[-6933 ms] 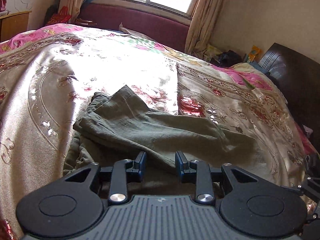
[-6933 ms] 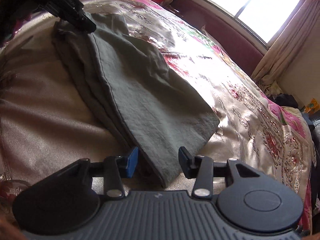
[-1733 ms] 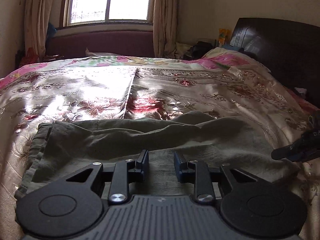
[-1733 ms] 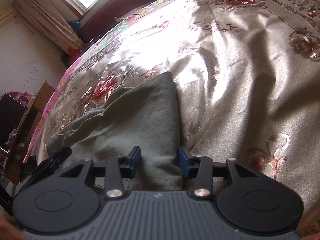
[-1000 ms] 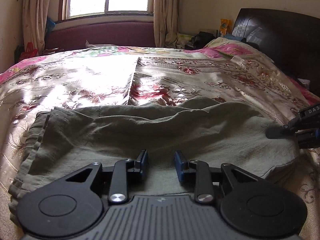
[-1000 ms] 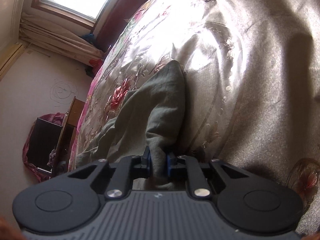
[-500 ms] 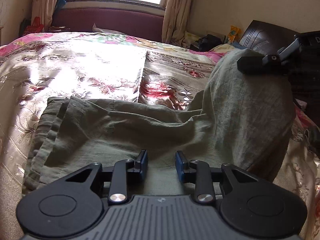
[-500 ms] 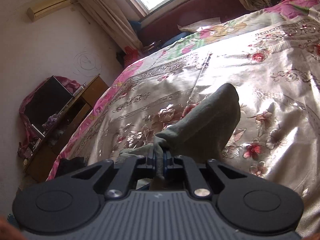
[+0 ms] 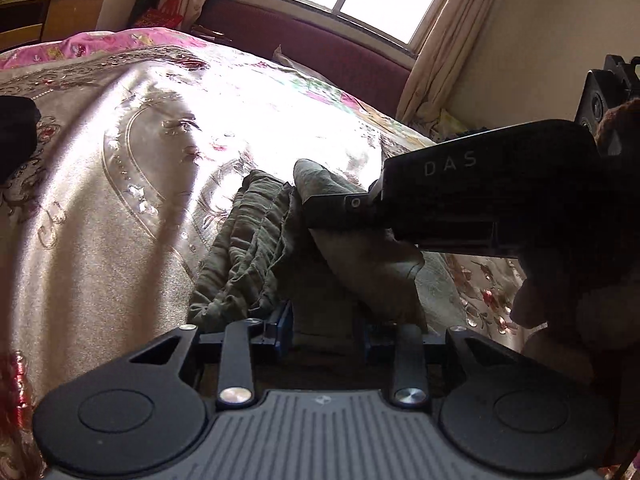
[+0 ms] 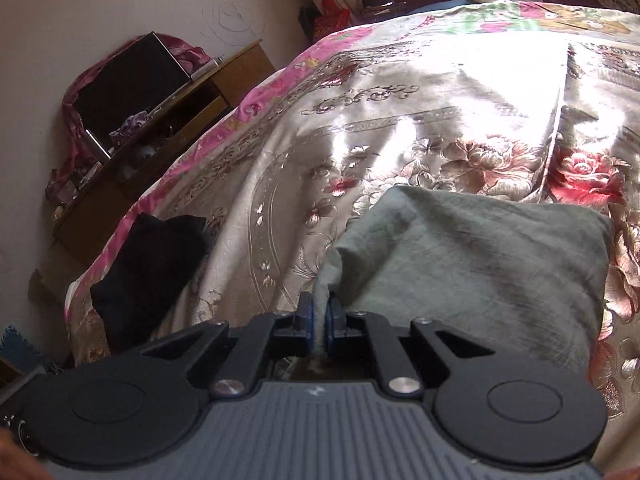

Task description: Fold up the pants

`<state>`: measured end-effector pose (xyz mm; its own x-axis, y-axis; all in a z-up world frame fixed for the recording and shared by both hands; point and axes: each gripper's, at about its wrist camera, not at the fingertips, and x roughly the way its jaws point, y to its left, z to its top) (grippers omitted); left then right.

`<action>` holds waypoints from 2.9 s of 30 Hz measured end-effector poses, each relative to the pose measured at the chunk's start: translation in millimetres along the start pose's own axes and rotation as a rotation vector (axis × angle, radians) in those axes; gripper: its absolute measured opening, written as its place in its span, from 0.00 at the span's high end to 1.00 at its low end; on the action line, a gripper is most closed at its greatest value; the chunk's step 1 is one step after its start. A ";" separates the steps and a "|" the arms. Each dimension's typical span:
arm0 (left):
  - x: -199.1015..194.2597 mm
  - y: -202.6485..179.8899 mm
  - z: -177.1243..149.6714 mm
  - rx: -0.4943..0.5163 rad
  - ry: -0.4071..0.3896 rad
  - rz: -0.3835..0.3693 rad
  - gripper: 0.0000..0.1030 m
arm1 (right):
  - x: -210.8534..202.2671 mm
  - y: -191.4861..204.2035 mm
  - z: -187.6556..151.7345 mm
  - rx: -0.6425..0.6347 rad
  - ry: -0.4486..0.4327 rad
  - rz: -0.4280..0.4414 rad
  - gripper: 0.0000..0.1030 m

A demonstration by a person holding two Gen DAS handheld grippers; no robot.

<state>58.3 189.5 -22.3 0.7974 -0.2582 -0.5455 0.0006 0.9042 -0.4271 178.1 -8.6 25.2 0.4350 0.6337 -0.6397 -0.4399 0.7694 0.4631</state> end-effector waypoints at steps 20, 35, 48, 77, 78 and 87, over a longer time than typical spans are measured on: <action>-35.5 32.7 -9.5 -0.157 0.029 -0.002 0.52 | 50.8 48.6 -2.3 -0.131 0.060 -0.078 0.76; -59.8 -4.5 28.8 0.118 -0.173 0.091 0.48 | -47.3 -16.0 6.7 -0.090 -0.142 -0.233 0.65; 50.5 29.1 44.2 0.226 0.024 0.165 0.40 | 31.3 -85.0 16.6 -0.037 -0.048 -0.263 0.68; 82.8 43.2 70.1 0.247 0.193 -0.047 0.21 | -26.6 -130.4 -48.9 0.403 -0.052 0.111 0.39; 82.3 40.0 70.6 0.244 0.189 -0.040 0.24 | -25.7 -128.1 -46.3 0.403 -0.060 0.109 0.40; 49.5 13.7 57.6 0.212 0.195 -0.127 0.61 | -84.1 -121.2 -52.8 0.343 -0.090 0.069 0.86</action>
<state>132.5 208.6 -13.7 0.6521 -0.4156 -0.6341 0.2348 0.9059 -0.3524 153.3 -159.3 -9.5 0.4876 0.6778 -0.5503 -0.1883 0.6971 0.6918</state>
